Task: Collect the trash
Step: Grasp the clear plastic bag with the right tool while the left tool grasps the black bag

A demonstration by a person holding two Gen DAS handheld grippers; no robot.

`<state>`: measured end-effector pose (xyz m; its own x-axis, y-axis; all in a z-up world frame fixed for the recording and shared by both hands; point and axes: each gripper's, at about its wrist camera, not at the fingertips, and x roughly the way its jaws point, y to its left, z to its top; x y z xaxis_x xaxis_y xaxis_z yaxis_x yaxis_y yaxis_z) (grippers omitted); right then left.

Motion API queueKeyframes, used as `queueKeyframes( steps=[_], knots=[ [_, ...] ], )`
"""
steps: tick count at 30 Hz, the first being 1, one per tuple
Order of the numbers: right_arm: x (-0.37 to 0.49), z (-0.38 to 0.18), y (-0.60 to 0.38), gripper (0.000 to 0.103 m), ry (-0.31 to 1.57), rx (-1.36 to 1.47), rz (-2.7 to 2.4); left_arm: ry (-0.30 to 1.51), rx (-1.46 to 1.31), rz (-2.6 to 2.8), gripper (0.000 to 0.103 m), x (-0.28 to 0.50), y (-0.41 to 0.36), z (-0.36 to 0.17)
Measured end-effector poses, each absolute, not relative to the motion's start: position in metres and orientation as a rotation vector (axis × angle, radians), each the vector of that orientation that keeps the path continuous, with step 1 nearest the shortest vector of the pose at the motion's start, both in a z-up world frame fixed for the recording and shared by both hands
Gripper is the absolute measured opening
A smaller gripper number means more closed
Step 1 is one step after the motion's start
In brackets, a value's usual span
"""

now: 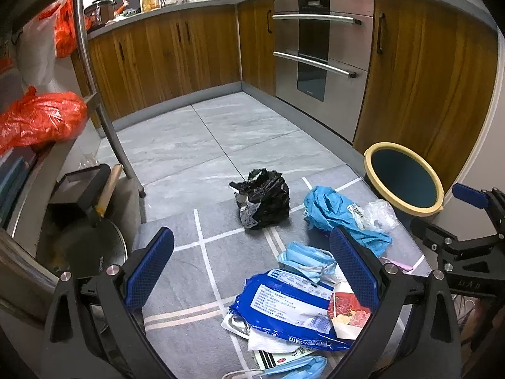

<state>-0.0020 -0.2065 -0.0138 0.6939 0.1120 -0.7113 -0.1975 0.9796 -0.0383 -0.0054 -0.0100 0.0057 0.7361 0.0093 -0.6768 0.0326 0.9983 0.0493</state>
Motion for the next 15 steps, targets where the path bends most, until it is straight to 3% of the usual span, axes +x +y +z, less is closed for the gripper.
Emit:
queueKeyframes(
  steps=[7,15],
  knots=[
    [0.015,-0.008,-0.219,0.099,0.843,-0.022,0.192,0.717,-0.037,-0.08,0.098,0.012,0.004,0.023],
    [0.061,0.008,-0.233,0.099,0.769,-0.083,0.195,0.73,0.031,-0.132,0.098,0.075,0.007,0.011]
  ],
)
